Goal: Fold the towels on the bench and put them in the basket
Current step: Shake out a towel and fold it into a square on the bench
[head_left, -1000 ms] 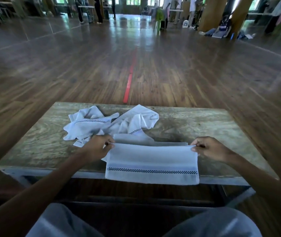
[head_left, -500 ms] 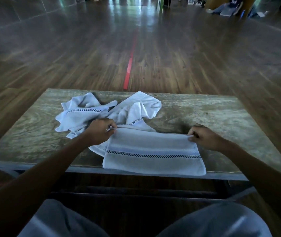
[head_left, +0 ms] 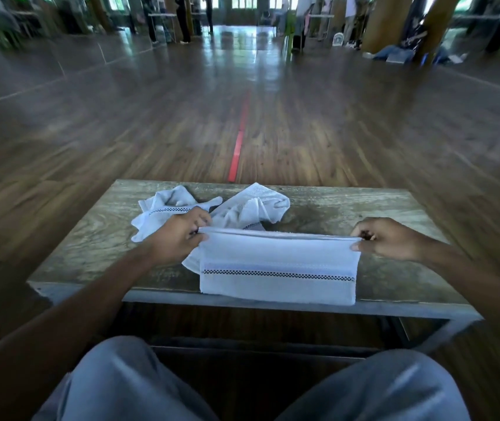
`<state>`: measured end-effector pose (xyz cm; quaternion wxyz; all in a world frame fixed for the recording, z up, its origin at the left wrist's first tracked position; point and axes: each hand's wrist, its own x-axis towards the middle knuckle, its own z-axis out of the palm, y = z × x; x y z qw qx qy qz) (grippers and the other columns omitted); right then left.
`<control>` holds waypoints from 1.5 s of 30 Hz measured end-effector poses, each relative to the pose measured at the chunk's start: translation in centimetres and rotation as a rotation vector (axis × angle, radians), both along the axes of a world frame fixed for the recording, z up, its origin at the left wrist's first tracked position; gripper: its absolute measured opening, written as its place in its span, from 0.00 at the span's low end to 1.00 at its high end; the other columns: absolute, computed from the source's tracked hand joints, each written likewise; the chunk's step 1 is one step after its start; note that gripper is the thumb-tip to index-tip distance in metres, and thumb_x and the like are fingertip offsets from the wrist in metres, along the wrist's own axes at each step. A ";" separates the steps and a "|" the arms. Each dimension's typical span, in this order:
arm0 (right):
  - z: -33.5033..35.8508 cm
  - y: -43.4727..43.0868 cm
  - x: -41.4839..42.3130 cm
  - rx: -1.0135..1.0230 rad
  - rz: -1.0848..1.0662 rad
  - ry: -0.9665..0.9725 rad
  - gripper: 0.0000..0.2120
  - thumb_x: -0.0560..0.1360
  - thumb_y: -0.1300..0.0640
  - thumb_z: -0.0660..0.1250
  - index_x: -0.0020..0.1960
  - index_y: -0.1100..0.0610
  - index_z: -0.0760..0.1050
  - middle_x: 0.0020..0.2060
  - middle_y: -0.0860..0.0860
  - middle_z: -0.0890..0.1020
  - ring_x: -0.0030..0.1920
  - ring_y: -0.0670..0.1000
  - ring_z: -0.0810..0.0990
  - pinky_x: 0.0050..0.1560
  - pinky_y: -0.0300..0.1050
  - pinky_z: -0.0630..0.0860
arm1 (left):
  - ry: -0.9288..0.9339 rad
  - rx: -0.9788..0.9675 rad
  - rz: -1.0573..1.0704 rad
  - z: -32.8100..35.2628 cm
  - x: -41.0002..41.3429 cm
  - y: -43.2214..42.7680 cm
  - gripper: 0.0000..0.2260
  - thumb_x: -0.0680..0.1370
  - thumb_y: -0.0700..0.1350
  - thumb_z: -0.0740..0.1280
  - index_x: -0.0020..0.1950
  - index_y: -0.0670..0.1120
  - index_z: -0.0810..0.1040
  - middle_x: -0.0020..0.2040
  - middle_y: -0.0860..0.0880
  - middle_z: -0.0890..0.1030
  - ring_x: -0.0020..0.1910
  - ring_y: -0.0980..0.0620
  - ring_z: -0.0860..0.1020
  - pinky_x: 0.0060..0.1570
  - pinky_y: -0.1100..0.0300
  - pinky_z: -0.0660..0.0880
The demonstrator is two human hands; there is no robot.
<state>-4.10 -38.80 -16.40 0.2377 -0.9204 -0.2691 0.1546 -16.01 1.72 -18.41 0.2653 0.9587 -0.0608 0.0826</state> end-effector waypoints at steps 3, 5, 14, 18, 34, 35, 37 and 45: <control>2.1 -0.5 -2.1 0.019 -0.010 -0.041 0.05 0.74 0.58 0.70 0.41 0.52 0.76 0.39 0.48 0.78 0.41 0.48 0.75 0.44 0.41 0.70 | -0.029 0.096 -0.003 1.1 -1.4 0.2 0.06 0.77 0.42 0.67 0.53 0.49 0.76 0.46 0.56 0.79 0.45 0.55 0.76 0.47 0.58 0.71; 3.5 -0.8 -3.0 0.025 0.000 -0.129 0.07 0.75 0.58 0.69 0.40 0.50 0.75 0.39 0.48 0.78 0.41 0.47 0.75 0.43 0.36 0.68 | -0.048 0.186 -0.005 2.2 -2.0 0.2 0.04 0.78 0.43 0.65 0.51 0.46 0.78 0.43 0.54 0.78 0.45 0.52 0.77 0.45 0.58 0.69; 7.9 -0.7 -4.4 -0.029 -0.014 -0.147 0.03 0.74 0.55 0.69 0.44 0.55 0.79 0.41 0.52 0.82 0.42 0.51 0.77 0.47 0.46 0.72 | -0.034 0.234 0.094 5.9 -2.7 0.3 0.07 0.78 0.48 0.64 0.55 0.50 0.78 0.46 0.49 0.82 0.48 0.49 0.79 0.51 0.52 0.74; 7.8 -0.4 -4.2 -0.103 0.019 0.106 0.05 0.76 0.58 0.68 0.48 0.59 0.80 0.39 0.49 0.79 0.38 0.43 0.74 0.39 0.31 0.68 | 0.199 0.115 -0.020 5.7 -2.2 0.2 0.08 0.79 0.43 0.64 0.57 0.46 0.79 0.53 0.51 0.80 0.52 0.53 0.77 0.53 0.58 0.71; -2.0 -2.5 -0.7 -0.101 -0.258 -0.629 0.06 0.72 0.59 0.70 0.49 0.52 0.80 0.43 0.48 0.78 0.50 0.56 0.78 0.47 0.44 0.55 | -0.550 0.565 0.028 -3.0 2.4 -2.3 0.10 0.76 0.48 0.60 0.48 0.46 0.79 0.42 0.48 0.81 0.41 0.45 0.78 0.41 0.53 0.63; -4.0 -3.1 -1.0 -0.148 -0.229 -0.614 0.05 0.73 0.58 0.69 0.49 0.52 0.80 0.45 0.50 0.80 0.50 0.56 0.78 0.46 0.45 0.56 | -0.517 0.585 -0.009 -5.0 1.8 -2.6 0.09 0.76 0.47 0.61 0.48 0.47 0.79 0.42 0.49 0.81 0.41 0.46 0.78 0.40 0.52 0.64; -7.8 -4.3 -1.9 -0.233 -0.164 -0.582 0.07 0.73 0.55 0.64 0.47 0.52 0.80 0.46 0.52 0.81 0.50 0.58 0.79 0.45 0.47 0.59 | -0.452 0.594 -0.083 -8.8 0.5 -3.4 0.08 0.77 0.47 0.61 0.48 0.47 0.79 0.43 0.49 0.81 0.41 0.45 0.78 0.40 0.52 0.65; -12.8 -6.2 -5.0 -0.222 -0.134 -0.524 0.10 0.72 0.53 0.63 0.51 0.51 0.79 0.46 0.50 0.79 0.49 0.57 0.78 0.41 0.44 0.52 | -0.447 0.486 -0.110 -12.8 -2.2 -4.8 0.05 0.76 0.45 0.66 0.49 0.47 0.80 0.44 0.49 0.81 0.42 0.46 0.79 0.40 0.52 0.68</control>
